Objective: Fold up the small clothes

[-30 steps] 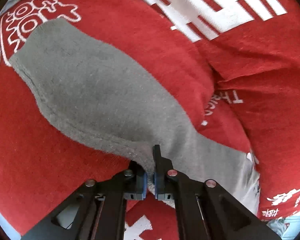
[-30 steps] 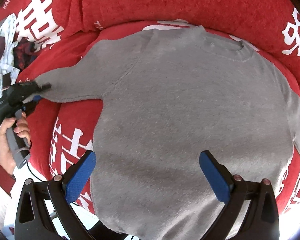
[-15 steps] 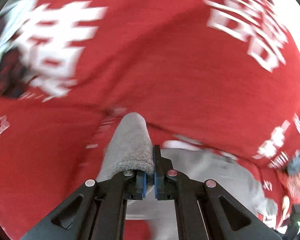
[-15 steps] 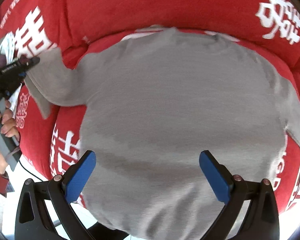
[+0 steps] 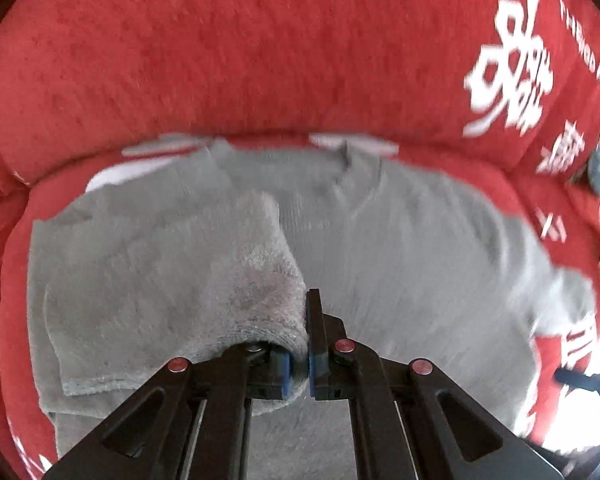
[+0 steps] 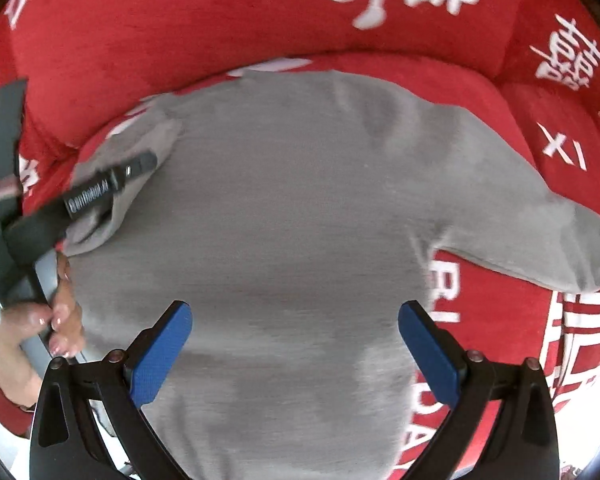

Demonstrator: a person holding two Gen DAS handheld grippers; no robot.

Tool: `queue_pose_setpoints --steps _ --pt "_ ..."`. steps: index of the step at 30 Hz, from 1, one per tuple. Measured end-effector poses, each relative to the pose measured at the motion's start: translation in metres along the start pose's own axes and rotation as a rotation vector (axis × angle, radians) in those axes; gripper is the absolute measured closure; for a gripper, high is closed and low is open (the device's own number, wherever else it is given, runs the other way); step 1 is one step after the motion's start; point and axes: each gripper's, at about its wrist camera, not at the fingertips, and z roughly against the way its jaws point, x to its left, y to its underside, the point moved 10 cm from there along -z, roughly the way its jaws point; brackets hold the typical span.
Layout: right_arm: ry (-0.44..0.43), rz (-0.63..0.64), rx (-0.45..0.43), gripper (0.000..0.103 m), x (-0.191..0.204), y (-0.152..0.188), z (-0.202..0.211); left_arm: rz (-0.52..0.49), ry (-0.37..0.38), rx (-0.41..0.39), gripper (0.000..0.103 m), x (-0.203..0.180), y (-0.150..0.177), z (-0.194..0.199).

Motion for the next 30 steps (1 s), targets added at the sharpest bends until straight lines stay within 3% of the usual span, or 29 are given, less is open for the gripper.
queue_pose_setpoints --steps 2,4,5,6,11,15,18,22,25,27,30 --pt "0.009 -0.009 0.001 0.000 -0.006 -0.003 -0.004 -0.015 -0.037 0.016 0.086 0.005 0.007 0.003" --pt "0.011 -0.009 -0.007 0.000 -0.004 -0.009 -0.005 -0.012 -0.107 0.003 0.056 0.021 0.013 0.021" --pt "0.009 -0.002 -0.017 0.000 0.000 -0.014 -0.004 -0.010 -0.126 -0.008 0.032 0.027 0.013 0.028" --pt "0.007 0.013 -0.033 0.000 0.006 -0.020 -0.001 -0.010 -0.140 -0.029 0.027 0.034 0.012 0.041" --pt "-0.037 0.185 -0.123 0.000 0.067 -0.051 0.008 0.080 -0.213 -0.035 0.027 0.106 0.021 0.081" --pt "-0.023 0.445 -0.210 0.000 0.139 -0.067 0.008 0.239 -0.265 0.046 0.027 0.186 0.035 0.072" --pt "-0.010 0.660 -0.241 0.001 0.194 -0.063 -0.005 0.315 -0.200 0.133 0.027 0.221 0.041 0.045" --pt "0.156 0.919 -0.252 0.008 0.227 -0.051 -0.053 0.311 -0.141 0.137 0.027 0.225 0.035 0.026" --pt "0.268 0.966 -0.233 0.027 0.224 -0.057 -0.083 0.287 -0.137 0.115 0.027 0.223 0.029 0.022" --pt "0.257 0.928 -0.201 0.092 0.220 -0.062 -0.091 0.296 -0.135 0.112 0.027 0.223 0.028 0.021" --pt "0.138 0.672 -0.246 0.093 0.203 -0.086 -0.066 0.301 -0.135 0.116 0.027 0.225 0.027 0.020"
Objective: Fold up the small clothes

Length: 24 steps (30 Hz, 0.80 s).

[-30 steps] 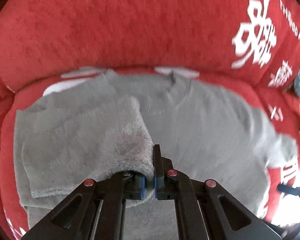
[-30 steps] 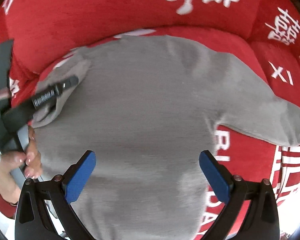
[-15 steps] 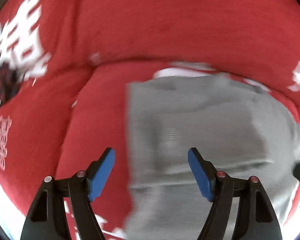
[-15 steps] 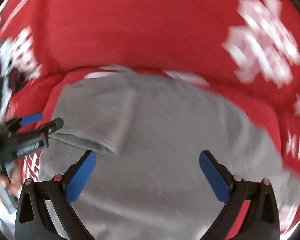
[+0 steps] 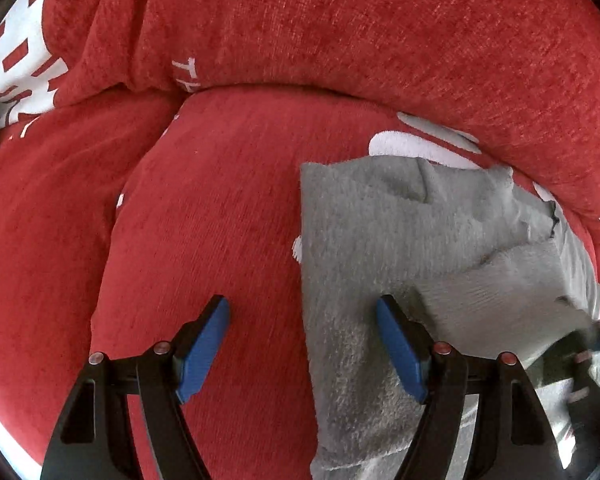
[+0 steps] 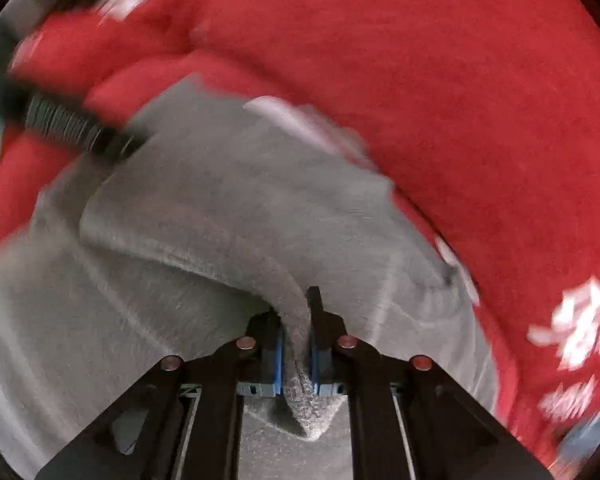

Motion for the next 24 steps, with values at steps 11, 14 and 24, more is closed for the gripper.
queue_pose_setpoints --steps 11,14,24 --pt "-0.317 -1.182 0.020 0.085 -0.141 0.126 0.008 -0.031 0.005 0.001 0.034 -0.023 -0.016 0.001" --pt "-0.357 -1.252 0.016 0.050 -0.145 0.139 0.009 -0.063 0.067 0.000 0.079 -0.039 -0.014 0.007" --pt "-0.271 -1.174 0.083 0.097 -0.151 0.134 0.007 -0.042 0.081 0.000 0.092 -0.025 -0.019 0.016"
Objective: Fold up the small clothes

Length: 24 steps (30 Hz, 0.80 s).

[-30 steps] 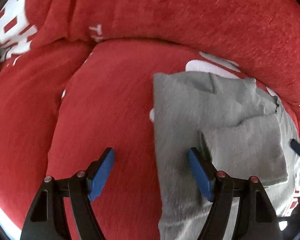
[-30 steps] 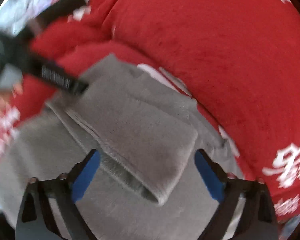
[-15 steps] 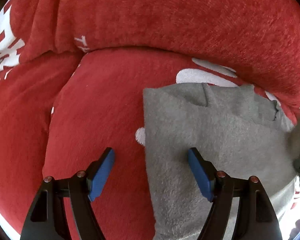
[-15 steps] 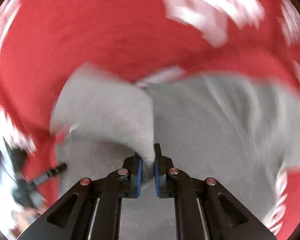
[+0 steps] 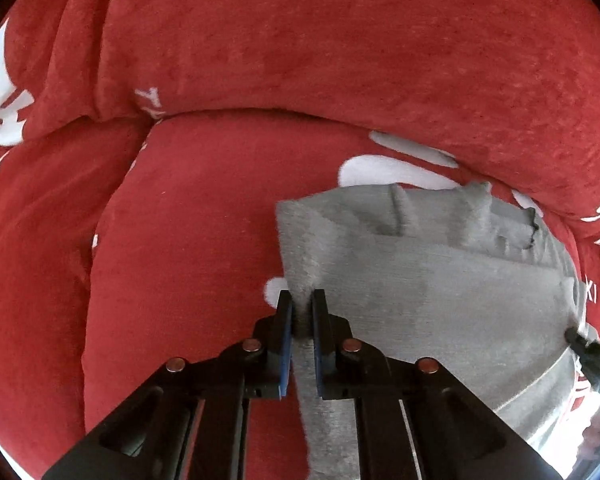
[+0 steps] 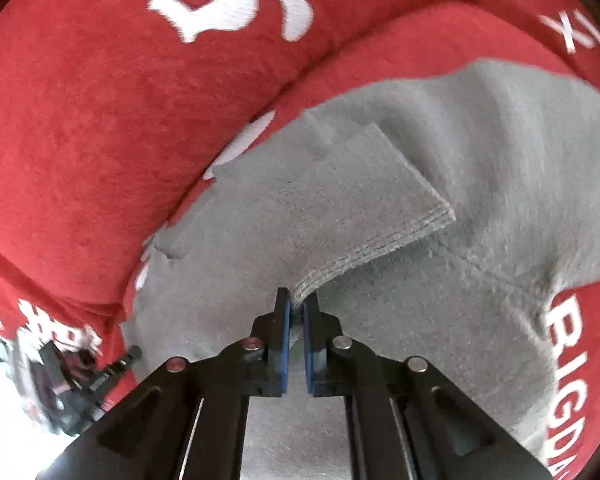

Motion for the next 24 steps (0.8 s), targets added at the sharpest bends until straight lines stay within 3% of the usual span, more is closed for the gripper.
queue_pose_setpoints --steps 2,4,5,9,13,14,15,17,20,21,22,24 --pt "0.050 -0.084 0.006 0.096 -0.023 0.009 -0.003 0.004 0.005 0.000 0.092 0.002 0.000 0.002" --pt "0.005 -0.167 -0.013 0.090 -0.027 0.016 0.004 -0.012 0.002 -0.004 0.092 0.011 -0.004 0.000" --pt "-0.015 -0.159 -0.006 0.083 -0.020 0.022 0.007 -0.018 -0.001 -0.005 0.092 0.014 -0.006 0.000" --pt "-0.277 -0.042 0.186 0.066 0.060 0.087 -0.006 -0.010 -0.053 -0.023 0.092 0.028 -0.003 0.015" --pt "-0.409 0.009 0.379 0.065 0.141 0.162 -0.052 0.033 -0.091 -0.017 0.092 0.050 0.006 0.033" --pt "-0.426 0.009 0.394 0.065 0.156 0.173 -0.063 0.034 -0.110 -0.005 0.085 0.057 0.012 0.038" --pt "-0.434 0.004 0.397 0.065 0.168 0.180 -0.074 0.034 -0.131 -0.003 0.055 0.065 0.017 0.044" --pt "-0.432 -0.012 0.389 0.065 0.183 0.182 -0.094 0.039 -0.176 -0.041 0.016 0.076 0.020 0.051" --pt "-0.425 -0.028 0.353 0.068 0.194 0.178 -0.103 0.036 -0.192 -0.073 0.015 0.091 0.031 0.069" --pt "-0.422 -0.019 0.345 0.091 0.196 0.180 -0.102 0.049 -0.189 -0.070 0.015 0.096 0.035 0.072" --pt "-0.419 -0.001 0.342 0.097 0.200 0.179 -0.101 0.065 -0.187 -0.068 0.015 0.101 0.040 0.075" --pt "-0.429 0.041 0.350 0.097 0.209 0.183 -0.099 0.093 -0.190 -0.066 0.015 0.112 0.047 0.080"
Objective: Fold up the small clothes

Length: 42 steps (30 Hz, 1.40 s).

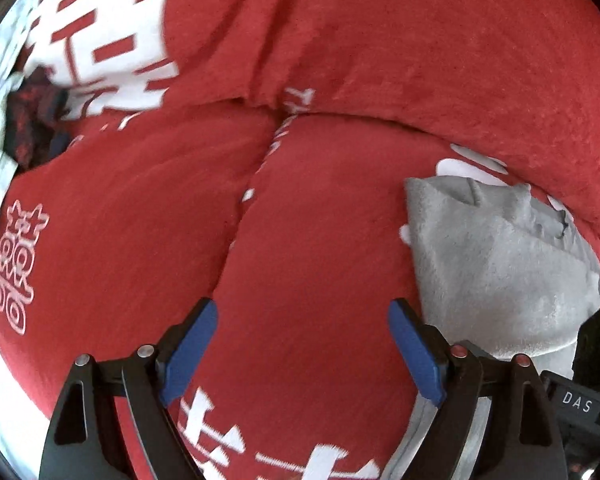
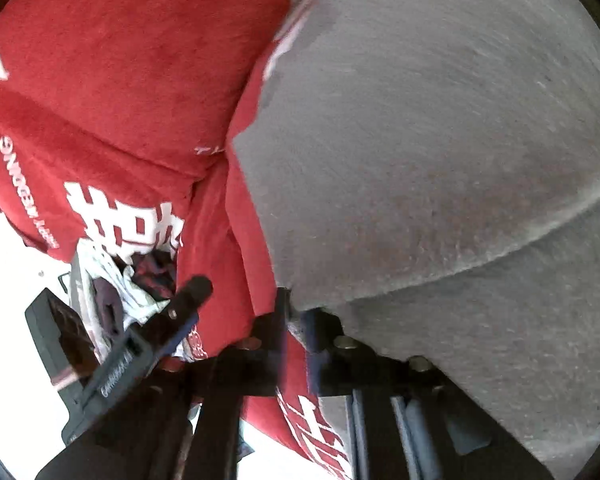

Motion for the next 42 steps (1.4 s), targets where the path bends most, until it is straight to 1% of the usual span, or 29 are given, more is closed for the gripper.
queue_pose_setpoints --steps 3,5,7,8,9,11,12,14,16,18,20,22,23,24,25,26,27,29,30,31,32,34,35,36,39,42 --pt "0.006 0.031 0.037 0.097 0.007 0.005 -0.013 -0.001 -0.038 0.004 0.015 0.009 0.006 -0.001" --pt "0.040 0.028 0.050 0.097 -0.003 0.009 -0.021 -0.005 -0.025 0.039 0.015 0.001 0.011 -0.012" --pt "0.032 0.016 0.056 0.096 -0.004 0.009 -0.022 -0.023 -0.018 0.050 0.015 -0.007 0.018 -0.013" --pt "0.045 0.022 0.062 0.092 -0.004 0.010 -0.019 -0.038 -0.021 0.046 0.015 -0.015 0.019 -0.015" --pt "0.064 0.037 0.073 0.078 -0.004 0.012 -0.015 -0.058 -0.019 0.046 0.015 -0.023 0.021 -0.015" --pt "0.075 0.079 0.083 0.068 -0.006 0.015 0.003 -0.094 -0.019 0.043 0.015 -0.043 0.025 -0.013" --pt "0.103 0.099 0.078 0.066 -0.010 0.015 0.014 -0.108 -0.014 0.037 0.015 -0.052 0.025 -0.011" --pt "0.169 0.117 0.021 0.066 -0.024 0.005 0.048 -0.127 0.005 0.027 0.015 -0.070 0.025 -0.009" --pt "0.230 0.095 -0.077 0.066 -0.044 -0.017 0.089 -0.138 0.029 0.021 0.015 -0.090 0.024 -0.010" --pt "0.315 0.036 -0.201 0.065 -0.078 -0.048 0.139 -0.144 0.040 0.021 0.015 -0.109 0.022 -0.016" --pt "0.362 -0.025 -0.279 0.064 -0.104 -0.071 0.173 -0.147 0.031 0.022 0.015 -0.123 0.021 -0.026" --pt "0.379 -0.099 -0.338 0.064 -0.133 -0.092 0.204 -0.143 0.008 0.039 0.015 -0.130 0.024 -0.041" --pt "0.383 -0.119 -0.354 0.064 -0.143 -0.100 0.212 -0.141 -0.010 0.052 0.015 -0.131 0.027 -0.047" --pt "0.388 -0.129 -0.361 0.078 -0.150 -0.106 0.218 -0.141 -0.035 0.069 0.015 -0.131 0.032 -0.054" --pt "0.413 -0.132 -0.356 0.087 -0.158 -0.110 0.224 -0.136 -0.037 0.058 0.015 -0.132 0.033 -0.055" --pt "0.433 -0.129 -0.351 0.093 -0.161 -0.111 0.227 -0.131 -0.042 0.038 0.015 -0.132 0.032 -0.053" --pt "0.443 -0.120 -0.349 0.093 -0.162 -0.112 0.231 -0.136 -0.049 0.040 0.015 -0.132 0.033 -0.052" --pt "0.495 -0.105 -0.345 0.093 -0.165 -0.108 0.238 -0.156 -0.071 0.058 0.015 -0.134 0.035 -0.049" --pt "0.503 -0.108 -0.345 0.092 -0.166 -0.105 0.243 -0.163 -0.082 0.071 0.015 -0.135 0.036 -0.048" --pt "0.486 -0.120 -0.345 0.092 -0.168 -0.103 0.246 -0.170 -0.091 0.080 0.015 -0.136 0.037 -0.048" --pt "0.463 -0.133 -0.340 0.085 -0.170 -0.099 0.250 -0.179 -0.101 0.087 0.015 -0.137 0.038 -0.046" --pt "0.425 -0.150 -0.325 0.078 -0.171 -0.091 0.257 -0.199 -0.115 0.094 0.015 -0.142 0.039 -0.041" --pt "0.415 -0.148 -0.320 0.068 -0.171 -0.085 0.260 -0.211 -0.120 0.095 0.015 -0.147 0.040 -0.037" --pt "0.409 -0.144 -0.316 0.063 -0.172 -0.081 0.265 -0.219 -0.122 0.095 0.015 -0.150 0.040 -0.035" --pt "0.388 -0.140 -0.304 0.063 -0.177 -0.071 0.282 -0.253 -0.123 0.100 0.015 -0.168 0.044 -0.028" --pt "0.370 -0.143 -0.291 0.062 -0.181 -0.063 0.292 -0.285 -0.101 0.111 0.015 -0.191 0.051 -0.023"
